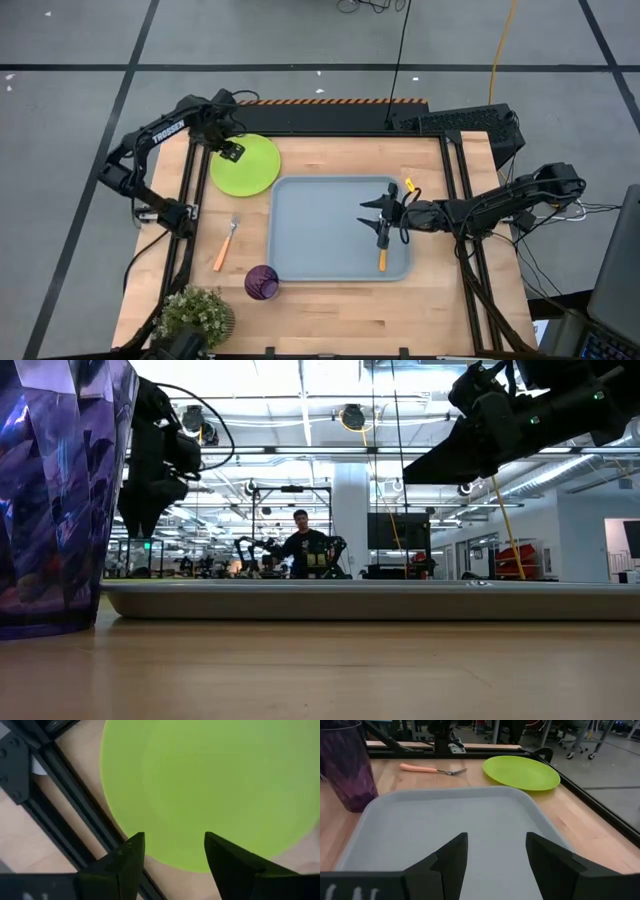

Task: Pick and place plate/cup/fork/spoon on tray
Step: Put the green plate on the gray serving tray to the left side of the orange spoon

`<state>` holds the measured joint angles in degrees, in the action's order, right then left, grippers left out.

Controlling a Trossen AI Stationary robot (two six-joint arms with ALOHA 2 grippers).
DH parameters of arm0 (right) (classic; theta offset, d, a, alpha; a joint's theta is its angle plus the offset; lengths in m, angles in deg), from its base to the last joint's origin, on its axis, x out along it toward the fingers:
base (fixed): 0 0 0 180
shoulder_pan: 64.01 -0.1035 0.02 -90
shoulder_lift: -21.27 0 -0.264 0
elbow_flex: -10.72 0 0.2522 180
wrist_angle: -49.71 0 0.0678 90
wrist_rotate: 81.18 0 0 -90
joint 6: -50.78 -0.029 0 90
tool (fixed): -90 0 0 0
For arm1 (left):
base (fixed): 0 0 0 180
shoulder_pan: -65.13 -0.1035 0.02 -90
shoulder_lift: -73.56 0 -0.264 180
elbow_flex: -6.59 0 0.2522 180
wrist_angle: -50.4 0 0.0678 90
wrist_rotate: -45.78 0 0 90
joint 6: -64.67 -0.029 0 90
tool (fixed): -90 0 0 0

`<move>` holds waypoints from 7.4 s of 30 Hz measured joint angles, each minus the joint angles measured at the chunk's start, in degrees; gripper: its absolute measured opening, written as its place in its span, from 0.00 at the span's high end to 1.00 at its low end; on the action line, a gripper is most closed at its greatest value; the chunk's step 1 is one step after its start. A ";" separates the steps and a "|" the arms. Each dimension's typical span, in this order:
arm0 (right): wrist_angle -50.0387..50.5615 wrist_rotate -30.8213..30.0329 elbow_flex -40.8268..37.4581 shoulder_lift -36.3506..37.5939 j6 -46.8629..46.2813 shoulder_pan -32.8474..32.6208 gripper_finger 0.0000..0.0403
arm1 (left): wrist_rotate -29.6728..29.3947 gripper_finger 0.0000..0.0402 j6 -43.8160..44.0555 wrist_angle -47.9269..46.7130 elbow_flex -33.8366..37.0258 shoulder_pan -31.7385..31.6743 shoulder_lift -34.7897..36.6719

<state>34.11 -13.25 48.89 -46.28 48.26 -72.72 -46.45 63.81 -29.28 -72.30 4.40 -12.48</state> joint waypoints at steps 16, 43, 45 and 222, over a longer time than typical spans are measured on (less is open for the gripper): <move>-0.09 2.82 0.00 0.00 -0.20 0.00 0.52 | -7.40 0.48 5.02 -4.41 0.03 4.74 -3.73; -1.11 2.80 0.00 -0.01 -0.40 -0.01 0.52 | 17.23 0.48 21.16 4.21 0.03 12.07 8.34; -1.08 2.82 0.00 -0.01 -0.71 0.00 0.52 | 17.20 0.48 22.45 9.78 0.03 14.12 7.98; 2.38 -0.36 0.00 -0.02 -2.90 1.88 0.52 | -42.54 0.99 -11.04 27.22 16.87 60.93 4.44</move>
<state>36.49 -13.60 48.89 -46.30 45.36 -70.84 -88.99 52.77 -2.07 -55.43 65.34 -8.05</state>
